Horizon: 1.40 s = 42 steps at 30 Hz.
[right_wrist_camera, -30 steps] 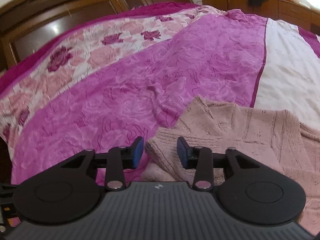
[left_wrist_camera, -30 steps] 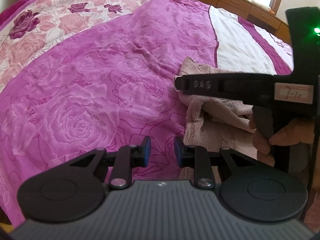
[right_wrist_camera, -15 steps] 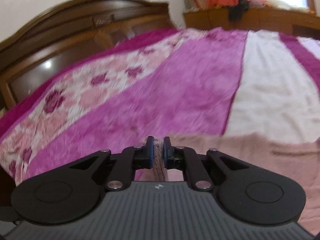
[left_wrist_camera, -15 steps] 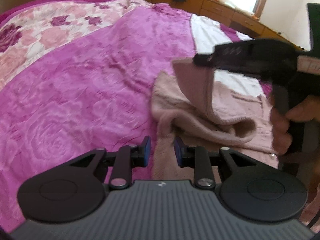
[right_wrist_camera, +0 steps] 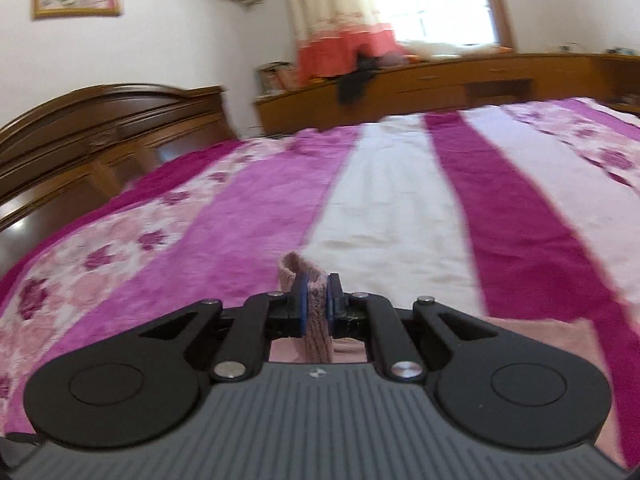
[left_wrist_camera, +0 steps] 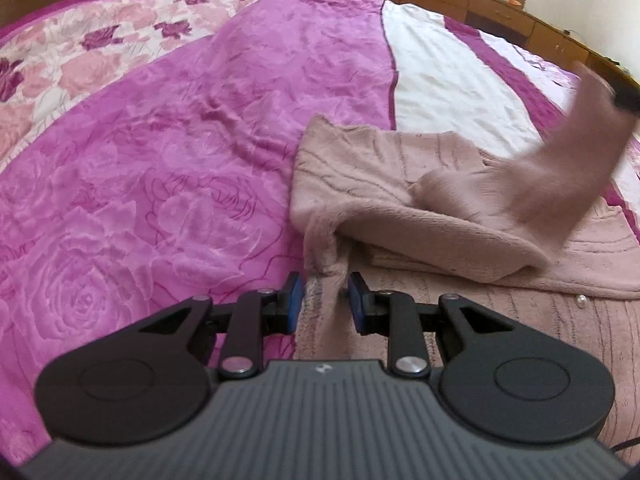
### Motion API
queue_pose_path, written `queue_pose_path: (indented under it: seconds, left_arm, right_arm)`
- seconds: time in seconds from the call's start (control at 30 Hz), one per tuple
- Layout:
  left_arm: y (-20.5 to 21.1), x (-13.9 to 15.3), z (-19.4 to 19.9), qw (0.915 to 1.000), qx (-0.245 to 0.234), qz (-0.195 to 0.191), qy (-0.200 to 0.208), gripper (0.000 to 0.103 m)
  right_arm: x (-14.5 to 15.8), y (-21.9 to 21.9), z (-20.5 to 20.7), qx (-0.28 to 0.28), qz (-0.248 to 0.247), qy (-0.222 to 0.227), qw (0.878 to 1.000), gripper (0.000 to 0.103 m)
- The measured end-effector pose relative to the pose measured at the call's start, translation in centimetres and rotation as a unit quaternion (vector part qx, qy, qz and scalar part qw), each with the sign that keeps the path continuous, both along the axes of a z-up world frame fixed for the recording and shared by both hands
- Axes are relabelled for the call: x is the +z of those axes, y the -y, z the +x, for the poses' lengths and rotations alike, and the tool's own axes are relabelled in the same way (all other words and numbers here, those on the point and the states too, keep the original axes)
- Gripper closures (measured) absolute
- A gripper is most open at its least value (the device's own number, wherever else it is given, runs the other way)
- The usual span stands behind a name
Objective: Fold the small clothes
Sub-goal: 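Lift the gripped side edge over the cardigan body with the right tool, then open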
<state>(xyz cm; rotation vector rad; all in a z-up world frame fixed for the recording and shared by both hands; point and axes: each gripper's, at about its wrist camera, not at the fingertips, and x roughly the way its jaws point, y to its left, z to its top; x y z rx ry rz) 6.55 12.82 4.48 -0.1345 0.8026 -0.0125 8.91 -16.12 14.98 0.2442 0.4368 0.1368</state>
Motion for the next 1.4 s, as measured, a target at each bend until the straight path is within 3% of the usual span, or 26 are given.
queue_pose_path:
  seconds: [0.2,0.57,0.73,0.8,1.0,1.07,1.1,1.13,1.27,1.4]
  left_arm:
    - [0.2,-0.2,0.1,0.9999,0.011,-0.001,-0.002,0.076]
    - [0.6,-0.3,0.2,0.9998,0.018,0.010,-0.003,0.076]
    - [0.8,-0.4,0.2,0.9997,0.020,0.013,-0.003,0.076]
    - [0.8,-0.4,0.3,0.9997,0.020,0.015,-0.003,0.076]
    - [0.7,-0.5,0.3,0.9995,0.029,0.013,0.003,0.076]
    - [0.7,-0.6,0.5,0.9995,0.027,0.014,0.009,0.076]
    - [0.7,-0.7,0.6,0.9995,0.026,0.016,0.011,0.076]
    - [0.7,-0.8,0.7,0.9994,0.026,0.017,0.012,0.076]
    - [0.6,-1.2,1.0,0.9993,0.032,0.017,0.010,0.074]
    - [0.8,-1.3,1.1,0.9992,0.029,0.026,0.010,0.074]
  right_arm:
    - [-4.7,5.5,-2.2,-0.056,0.000,-0.057,0.997,0.094]
    - [-10.8,7.7,-4.9,-0.077,0.027,-0.148,0.986,0.090]
    - [-9.6,8.3,-5.6,-0.074,0.032,-0.117,0.990,0.047]
    - [-9.1,8.6,-5.1,-0.073,0.038,-0.114,0.990,0.046]
    - [-10.8,7.4,-2.1,-0.059,0.028,-0.158,0.985,0.048]
    - [-11.2,6.6,-1.8,-0.064,0.020,-0.156,0.986,0.069]
    - [-11.1,6.4,-1.7,-0.062,0.018,-0.151,0.986,0.088]
    - [-10.8,6.2,-1.5,-0.057,0.023,-0.146,0.987,0.091]
    - [-6.9,6.2,-1.6,-0.059,-0.003,-0.070,0.996,0.093]
    - [-3.7,7.8,-2.4,-0.101,-0.005,-0.015,0.995,0.093]
